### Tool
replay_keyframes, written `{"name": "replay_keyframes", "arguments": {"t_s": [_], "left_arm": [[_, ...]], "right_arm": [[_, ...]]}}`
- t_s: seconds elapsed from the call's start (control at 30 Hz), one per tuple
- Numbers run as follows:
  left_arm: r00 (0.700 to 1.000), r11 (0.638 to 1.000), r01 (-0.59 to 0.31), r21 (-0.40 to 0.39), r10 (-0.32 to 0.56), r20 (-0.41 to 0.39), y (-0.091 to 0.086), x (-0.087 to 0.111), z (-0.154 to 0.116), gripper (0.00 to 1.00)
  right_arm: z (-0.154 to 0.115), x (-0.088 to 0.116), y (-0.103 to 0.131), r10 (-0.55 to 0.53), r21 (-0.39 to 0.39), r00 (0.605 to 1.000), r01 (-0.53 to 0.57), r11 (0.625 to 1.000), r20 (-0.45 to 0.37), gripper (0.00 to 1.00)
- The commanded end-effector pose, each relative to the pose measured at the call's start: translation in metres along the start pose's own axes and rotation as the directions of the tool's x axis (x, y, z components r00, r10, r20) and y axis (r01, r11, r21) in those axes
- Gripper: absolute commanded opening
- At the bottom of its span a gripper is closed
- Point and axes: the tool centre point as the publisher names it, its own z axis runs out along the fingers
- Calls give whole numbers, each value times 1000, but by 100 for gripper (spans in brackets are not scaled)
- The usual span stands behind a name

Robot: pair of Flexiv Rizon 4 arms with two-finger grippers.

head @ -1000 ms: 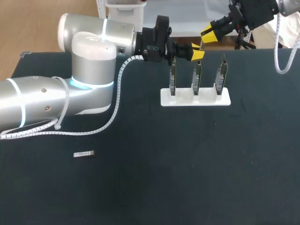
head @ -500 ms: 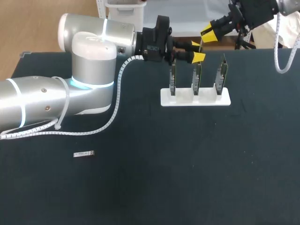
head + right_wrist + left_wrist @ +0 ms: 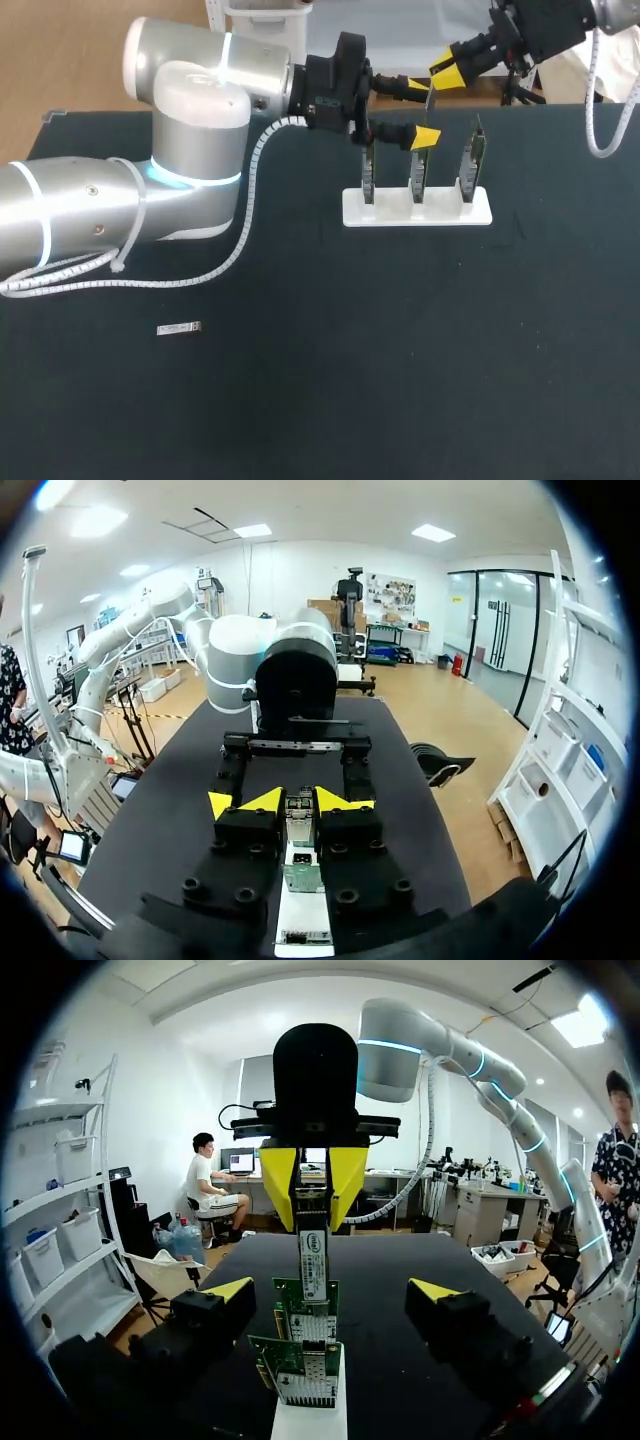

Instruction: Pick up the optical module with the left hand, and insert it into the network port with the right hand.

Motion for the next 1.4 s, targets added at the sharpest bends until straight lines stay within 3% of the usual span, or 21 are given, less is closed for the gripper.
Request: {"name": "replay_keyframes", "arguments": {"t_s": [0.03,0.57,0.8,1.4], "left_arm": [[995,1000,-10,-10,9,-97,-2,-7,-6,100],[959,997,-17,-70,-4,-283,3,7,-34,100],[952,999,-12,-41,-1,-307,5,13,-24,100],[923,999,-17,-50,-3,-385,8,19,-32,100]], "right_arm": [[0,2,2,-2,6,1000,2,1000,3,0],[-2,2,-2,0,11,1000,0,1000,0,0],[-3,3,-3,1,13,1000,-1,1000,0,0],[-4,5,-3,7,9,1000,-7,1000,-6,0]]}}
